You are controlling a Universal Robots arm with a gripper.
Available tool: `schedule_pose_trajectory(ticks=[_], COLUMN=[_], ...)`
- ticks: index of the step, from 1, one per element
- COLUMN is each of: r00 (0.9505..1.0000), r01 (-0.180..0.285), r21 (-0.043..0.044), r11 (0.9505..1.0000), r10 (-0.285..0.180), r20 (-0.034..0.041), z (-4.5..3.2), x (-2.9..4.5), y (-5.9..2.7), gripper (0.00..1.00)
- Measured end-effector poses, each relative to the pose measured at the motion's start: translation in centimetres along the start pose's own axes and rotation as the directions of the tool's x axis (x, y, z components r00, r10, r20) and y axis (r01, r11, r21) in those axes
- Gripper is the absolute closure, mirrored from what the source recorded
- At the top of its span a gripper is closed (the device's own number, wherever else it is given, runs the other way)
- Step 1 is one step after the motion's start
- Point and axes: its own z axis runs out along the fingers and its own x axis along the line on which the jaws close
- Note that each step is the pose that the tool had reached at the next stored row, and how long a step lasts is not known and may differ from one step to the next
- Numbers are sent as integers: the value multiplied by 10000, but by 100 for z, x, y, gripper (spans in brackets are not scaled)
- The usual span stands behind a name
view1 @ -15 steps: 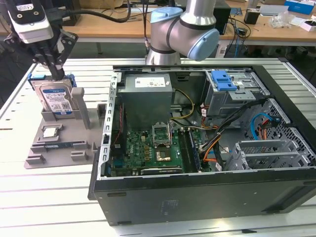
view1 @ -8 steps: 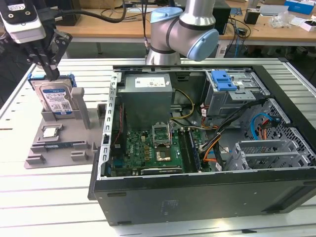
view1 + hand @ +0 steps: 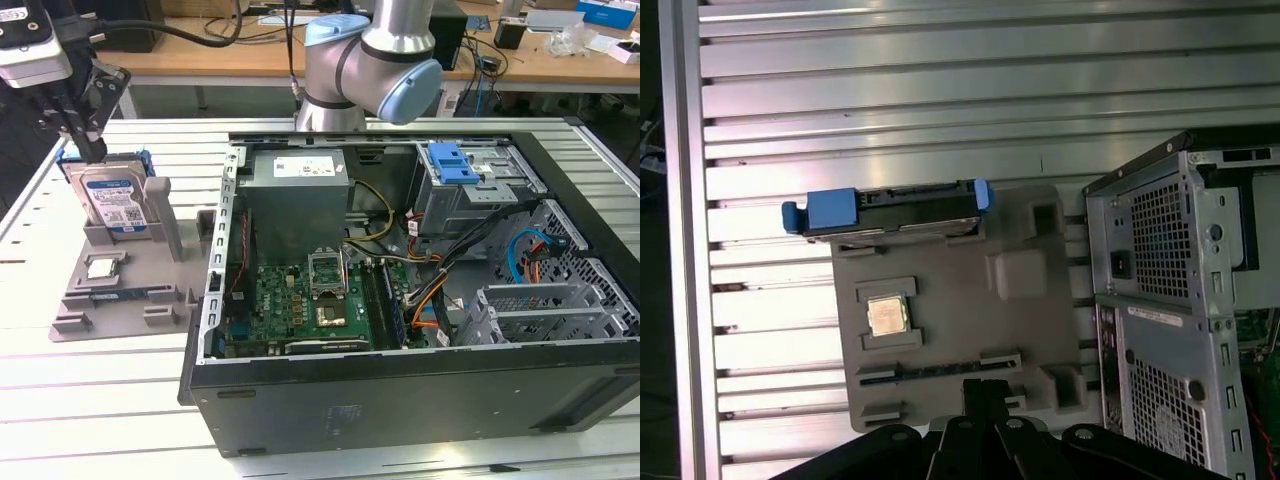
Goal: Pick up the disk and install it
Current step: 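Reach for the disk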
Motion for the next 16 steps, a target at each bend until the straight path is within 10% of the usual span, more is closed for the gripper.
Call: schedule_pose_trajectory(ticks=[16], r00=[10000], r01=[-1], r21=[0], r11=[10000], r10=[1], r20=[0], z=[-3], x=[248], y=[-12], gripper=[89])
